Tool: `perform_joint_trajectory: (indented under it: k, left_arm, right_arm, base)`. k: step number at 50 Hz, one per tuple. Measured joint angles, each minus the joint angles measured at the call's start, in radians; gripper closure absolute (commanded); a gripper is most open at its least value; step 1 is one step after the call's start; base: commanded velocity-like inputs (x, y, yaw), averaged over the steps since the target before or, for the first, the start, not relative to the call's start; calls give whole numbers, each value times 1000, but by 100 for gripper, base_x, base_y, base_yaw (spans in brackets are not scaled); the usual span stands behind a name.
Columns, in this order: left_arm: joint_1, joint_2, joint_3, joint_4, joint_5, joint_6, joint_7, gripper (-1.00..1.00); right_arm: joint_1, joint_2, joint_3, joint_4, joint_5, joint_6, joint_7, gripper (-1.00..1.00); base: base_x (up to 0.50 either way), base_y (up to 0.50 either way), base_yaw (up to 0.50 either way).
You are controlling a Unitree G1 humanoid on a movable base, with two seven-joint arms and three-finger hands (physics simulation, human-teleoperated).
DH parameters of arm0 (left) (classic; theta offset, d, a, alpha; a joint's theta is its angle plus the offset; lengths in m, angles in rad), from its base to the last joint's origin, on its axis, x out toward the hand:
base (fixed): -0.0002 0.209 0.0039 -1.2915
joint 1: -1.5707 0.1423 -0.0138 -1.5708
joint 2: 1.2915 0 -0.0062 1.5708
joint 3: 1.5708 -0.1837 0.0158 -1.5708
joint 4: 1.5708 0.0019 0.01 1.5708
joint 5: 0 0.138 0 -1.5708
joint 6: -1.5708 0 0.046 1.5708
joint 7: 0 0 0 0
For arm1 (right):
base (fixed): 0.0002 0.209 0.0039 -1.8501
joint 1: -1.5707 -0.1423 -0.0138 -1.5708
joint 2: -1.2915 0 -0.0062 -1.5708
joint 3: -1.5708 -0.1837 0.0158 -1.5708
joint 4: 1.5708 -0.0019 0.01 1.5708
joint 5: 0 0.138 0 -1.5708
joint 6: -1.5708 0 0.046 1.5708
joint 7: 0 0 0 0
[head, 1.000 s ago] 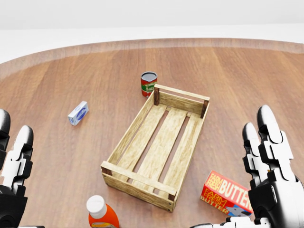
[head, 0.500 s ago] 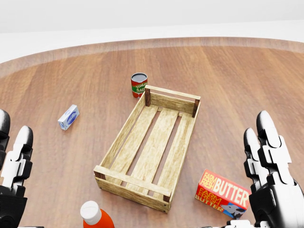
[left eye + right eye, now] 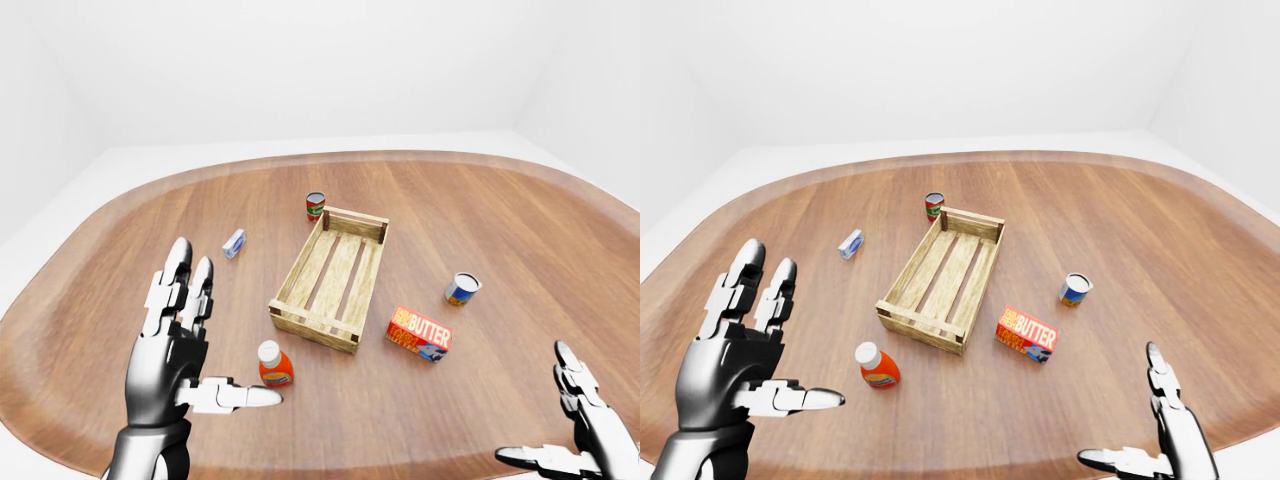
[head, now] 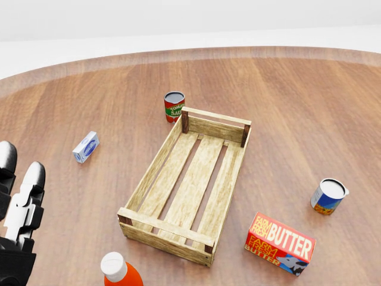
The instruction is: Pick up the butter and put it in the tray.
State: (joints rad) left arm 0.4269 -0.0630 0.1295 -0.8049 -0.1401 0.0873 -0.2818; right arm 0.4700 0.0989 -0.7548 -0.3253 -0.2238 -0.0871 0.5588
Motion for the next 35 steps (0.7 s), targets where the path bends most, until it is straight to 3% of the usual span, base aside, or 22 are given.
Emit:
perform_joint_trajectory:
  k: [7,14,20,35]
  left_arm:
    - [2,0,0,-3,-1,0,-2,-100]
    - [0,0,0,0,0,0,-1,-100]
    - [0,0,3,-2,-3,0,-3,-100]
    - [-4,-2,8,-2,-4,0,-5,-100]
  right_arm:
    - [-15,20,-83,29,-34,0,56,-100]
    - [-32,22,-113,50,-71,0,69,-100]
    - [-46,13,-105,58,-105,9,60,-100]
    - [-70,-10,-44,41,-196,69,24,-100]
  base:
    - [0,0,0]
    - [0,0,0]
    - [0,0,0]
    - [0,0,0]
